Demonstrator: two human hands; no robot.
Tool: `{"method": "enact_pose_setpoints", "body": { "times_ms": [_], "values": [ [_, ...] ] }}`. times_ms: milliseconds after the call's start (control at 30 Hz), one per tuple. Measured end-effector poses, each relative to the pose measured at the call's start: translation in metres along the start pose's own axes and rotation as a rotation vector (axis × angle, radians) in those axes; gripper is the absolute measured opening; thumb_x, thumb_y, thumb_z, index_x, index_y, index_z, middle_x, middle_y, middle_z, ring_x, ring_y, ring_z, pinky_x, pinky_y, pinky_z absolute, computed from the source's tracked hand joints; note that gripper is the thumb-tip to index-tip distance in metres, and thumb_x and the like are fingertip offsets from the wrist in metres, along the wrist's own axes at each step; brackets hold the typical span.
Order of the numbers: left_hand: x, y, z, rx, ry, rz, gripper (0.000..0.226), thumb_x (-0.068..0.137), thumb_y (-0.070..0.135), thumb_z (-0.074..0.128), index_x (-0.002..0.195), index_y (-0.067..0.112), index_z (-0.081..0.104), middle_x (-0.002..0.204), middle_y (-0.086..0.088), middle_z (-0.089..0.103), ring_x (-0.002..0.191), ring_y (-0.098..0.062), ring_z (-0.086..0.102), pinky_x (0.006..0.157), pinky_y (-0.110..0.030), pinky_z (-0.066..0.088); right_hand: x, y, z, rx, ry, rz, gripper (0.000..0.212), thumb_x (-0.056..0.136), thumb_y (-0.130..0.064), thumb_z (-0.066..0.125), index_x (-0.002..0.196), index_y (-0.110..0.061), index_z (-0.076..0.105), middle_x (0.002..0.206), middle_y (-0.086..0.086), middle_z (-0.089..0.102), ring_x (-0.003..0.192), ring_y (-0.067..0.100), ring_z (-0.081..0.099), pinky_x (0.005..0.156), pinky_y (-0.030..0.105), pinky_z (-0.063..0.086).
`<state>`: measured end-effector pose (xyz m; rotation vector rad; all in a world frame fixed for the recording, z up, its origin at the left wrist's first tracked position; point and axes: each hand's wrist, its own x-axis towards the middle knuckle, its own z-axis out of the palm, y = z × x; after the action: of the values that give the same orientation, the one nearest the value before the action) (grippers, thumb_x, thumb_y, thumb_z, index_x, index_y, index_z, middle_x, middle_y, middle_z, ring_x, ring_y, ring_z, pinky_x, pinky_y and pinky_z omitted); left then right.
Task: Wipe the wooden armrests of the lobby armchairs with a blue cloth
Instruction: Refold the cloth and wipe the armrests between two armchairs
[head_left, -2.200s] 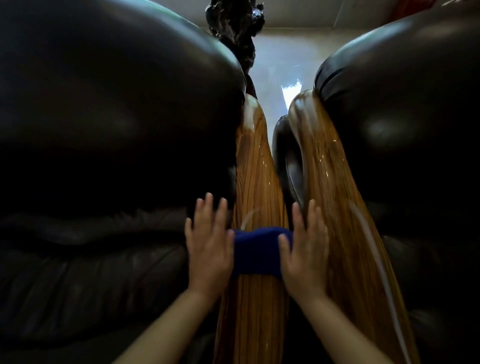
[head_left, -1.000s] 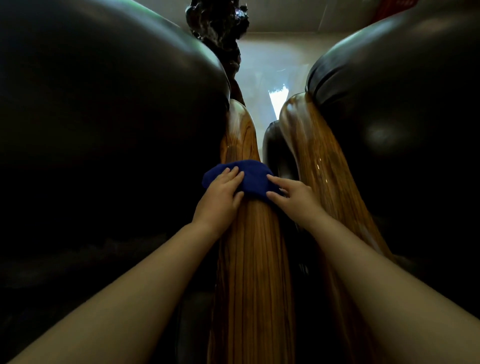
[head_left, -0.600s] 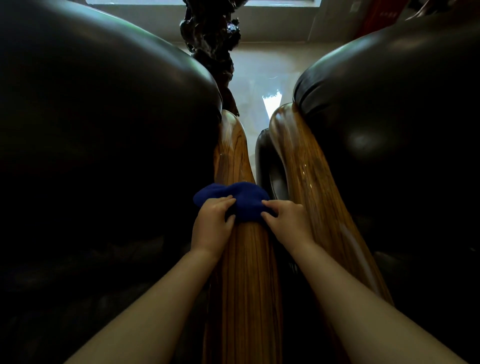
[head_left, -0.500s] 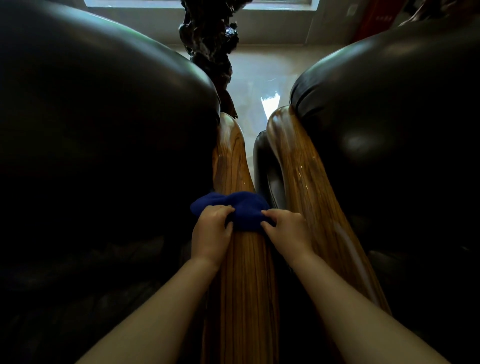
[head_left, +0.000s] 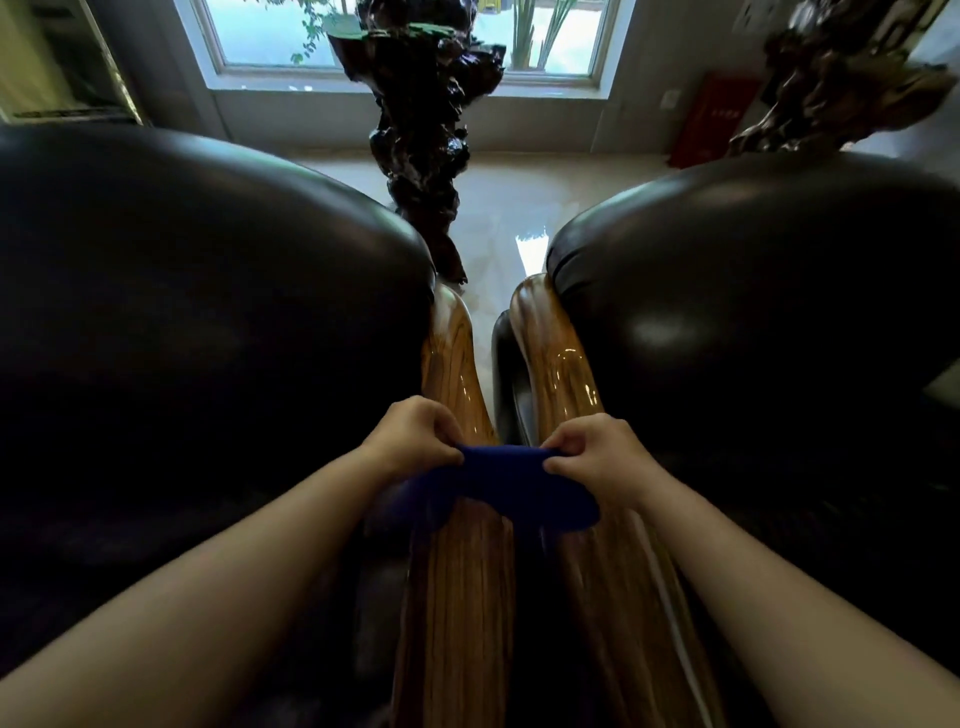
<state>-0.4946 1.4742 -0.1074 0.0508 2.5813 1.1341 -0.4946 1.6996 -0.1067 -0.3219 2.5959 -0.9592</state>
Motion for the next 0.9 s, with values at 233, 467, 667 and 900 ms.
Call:
{"method": "enact_pose_setpoints", "body": {
  "times_ms": [233, 467, 667, 900],
  "values": [
    [-0.045, 0.097, -0.022, 0.013, 0.013, 0.050, 0.008, 0.072, 0.009, 0.073, 0.078, 0.013, 0.070, 0.079, 0.000, 0.068, 0.075, -0.010, 0.063, 0.065, -0.019, 0.052, -0.058, -0.031, -0.096, -0.086, 0.075, -0.094, 0.013, 0.076, -0.016, 0.070, 0.089, -0.020, 0.072, 0.077, -0.010, 0.066, 0.073, 0.003, 0.060, 0.062, 0.013, 0.042],
    [-0.084, 0.157, 0.042, 0.068, 0.117, 0.077, 0.010, 0.072, 0.014, 0.072, 0.079, 0.021, 0.069, 0.076, 0.008, 0.065, 0.074, -0.003, 0.061, 0.059, -0.013, 0.043, -0.115, 0.012, -0.142, -0.148, 0.074, -0.178, 0.013, 0.075, -0.015, 0.071, 0.087, -0.019, 0.072, 0.076, -0.009, 0.068, 0.076, 0.005, 0.063, 0.067, 0.019, 0.048],
    [-0.112, 0.167, 0.131, 0.032, 0.113, -0.040, 0.010, 0.073, 0.010, 0.072, 0.081, 0.016, 0.070, 0.083, 0.002, 0.068, 0.079, -0.008, 0.063, 0.067, -0.019, 0.051, -0.162, 0.082, -0.127, -0.148, -0.054, -0.172, 0.013, 0.078, -0.016, 0.069, 0.091, -0.017, 0.071, 0.086, -0.003, 0.067, 0.083, 0.010, 0.062, 0.069, 0.022, 0.051],
    [-0.132, 0.162, 0.201, 0.004, 0.166, -0.004, 0.012, 0.077, 0.011, 0.068, 0.083, 0.022, 0.066, 0.082, 0.006, 0.066, 0.077, -0.002, 0.064, 0.055, -0.014, 0.046, -0.187, 0.143, -0.114, -0.082, -0.027, -0.203, 0.012, 0.079, -0.016, 0.068, 0.088, -0.025, 0.069, 0.083, -0.010, 0.066, 0.081, 0.004, 0.062, 0.069, 0.021, 0.051]
  ]
}}
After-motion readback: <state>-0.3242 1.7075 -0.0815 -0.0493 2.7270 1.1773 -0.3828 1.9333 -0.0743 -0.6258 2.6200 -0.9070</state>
